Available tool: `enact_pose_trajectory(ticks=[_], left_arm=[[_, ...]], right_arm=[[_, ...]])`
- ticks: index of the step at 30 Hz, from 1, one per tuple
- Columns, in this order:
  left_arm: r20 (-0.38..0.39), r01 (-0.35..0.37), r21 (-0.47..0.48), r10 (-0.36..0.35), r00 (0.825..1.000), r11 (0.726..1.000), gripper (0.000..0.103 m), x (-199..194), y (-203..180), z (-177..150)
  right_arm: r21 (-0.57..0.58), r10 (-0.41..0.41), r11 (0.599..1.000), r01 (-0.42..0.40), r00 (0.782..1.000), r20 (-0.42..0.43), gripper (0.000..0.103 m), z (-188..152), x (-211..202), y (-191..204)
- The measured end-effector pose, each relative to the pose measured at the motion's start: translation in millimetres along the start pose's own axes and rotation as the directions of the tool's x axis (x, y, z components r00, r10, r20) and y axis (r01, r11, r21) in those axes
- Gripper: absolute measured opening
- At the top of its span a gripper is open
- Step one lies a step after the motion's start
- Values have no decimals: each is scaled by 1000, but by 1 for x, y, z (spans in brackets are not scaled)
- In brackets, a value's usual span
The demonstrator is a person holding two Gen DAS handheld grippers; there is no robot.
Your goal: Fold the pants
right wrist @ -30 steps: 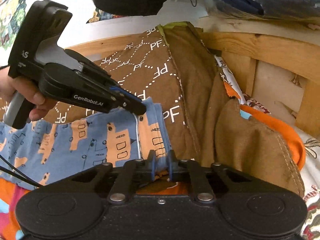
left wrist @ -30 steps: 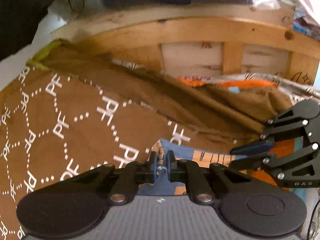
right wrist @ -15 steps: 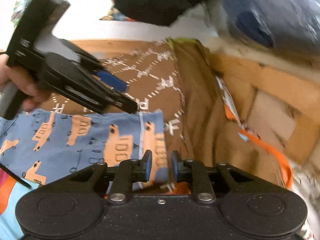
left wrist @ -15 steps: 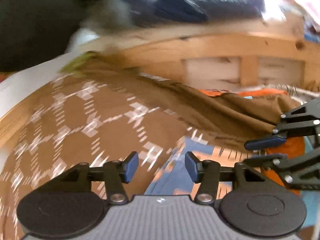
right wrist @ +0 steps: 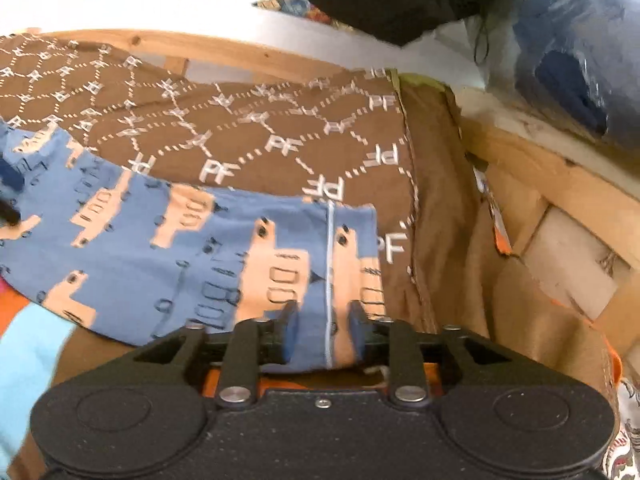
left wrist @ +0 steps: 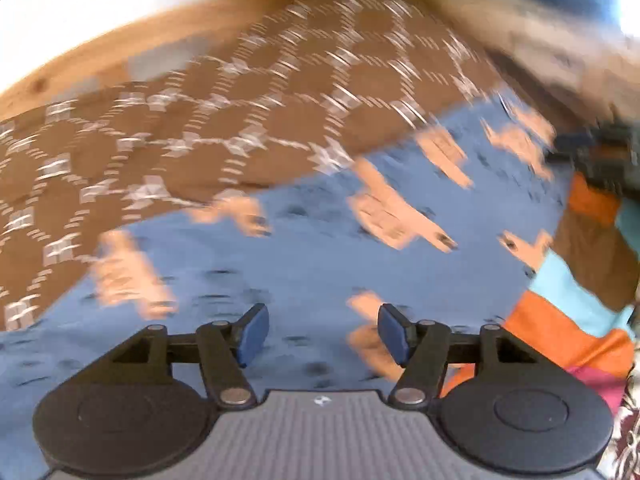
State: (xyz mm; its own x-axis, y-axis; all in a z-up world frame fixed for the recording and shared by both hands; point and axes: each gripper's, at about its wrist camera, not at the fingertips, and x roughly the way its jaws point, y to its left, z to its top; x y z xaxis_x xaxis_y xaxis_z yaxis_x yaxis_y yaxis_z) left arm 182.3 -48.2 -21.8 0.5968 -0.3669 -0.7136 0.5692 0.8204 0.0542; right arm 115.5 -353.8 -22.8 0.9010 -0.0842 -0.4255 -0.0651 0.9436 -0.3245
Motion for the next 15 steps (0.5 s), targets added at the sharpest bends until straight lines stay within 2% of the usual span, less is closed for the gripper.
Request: enact_pose_trajectory(ticks=[1, 3, 5, 7, 9, 13, 14, 15], left_arm=[[26, -14, -8, 15, 1000, 1000, 66, -10, 12, 1], [74, -85, -12, 86, 994, 996, 66, -24, 35, 9], [78, -176, 16, 174, 982, 984, 65, -26, 55, 21], [61, -217, 50, 214, 975, 975, 65, -15, 77, 35], [5, -213, 69, 213, 977, 975, 67, 1, 97, 45], [-104, -123, 39, 126, 986, 992, 67, 30, 123, 53], [-115, -92, 28, 94, 989, 995, 56, 33, 125, 54], [-117, -70, 23, 72, 991, 997, 33, 34, 124, 54]], right_arm=[[-1, 17, 1000, -17, 1000, 18, 49, 3, -4, 5], [-7, 58, 998, -58, 997, 43, 50, 12, -9, 14], [-47, 135, 990, -133, 989, 56, 50, 27, -5, 32], [-117, 229, 968, -221, 972, 55, 50, 47, 9, 52], [-203, 331, 925, -321, 943, 20, 51, 68, 29, 72], [-292, 488, 823, -487, 870, -76, 50, 109, 82, 107], [-306, 514, 797, -521, 851, -112, 51, 115, 94, 113], [-313, 528, 778, -544, 837, -142, 51, 119, 104, 118]])
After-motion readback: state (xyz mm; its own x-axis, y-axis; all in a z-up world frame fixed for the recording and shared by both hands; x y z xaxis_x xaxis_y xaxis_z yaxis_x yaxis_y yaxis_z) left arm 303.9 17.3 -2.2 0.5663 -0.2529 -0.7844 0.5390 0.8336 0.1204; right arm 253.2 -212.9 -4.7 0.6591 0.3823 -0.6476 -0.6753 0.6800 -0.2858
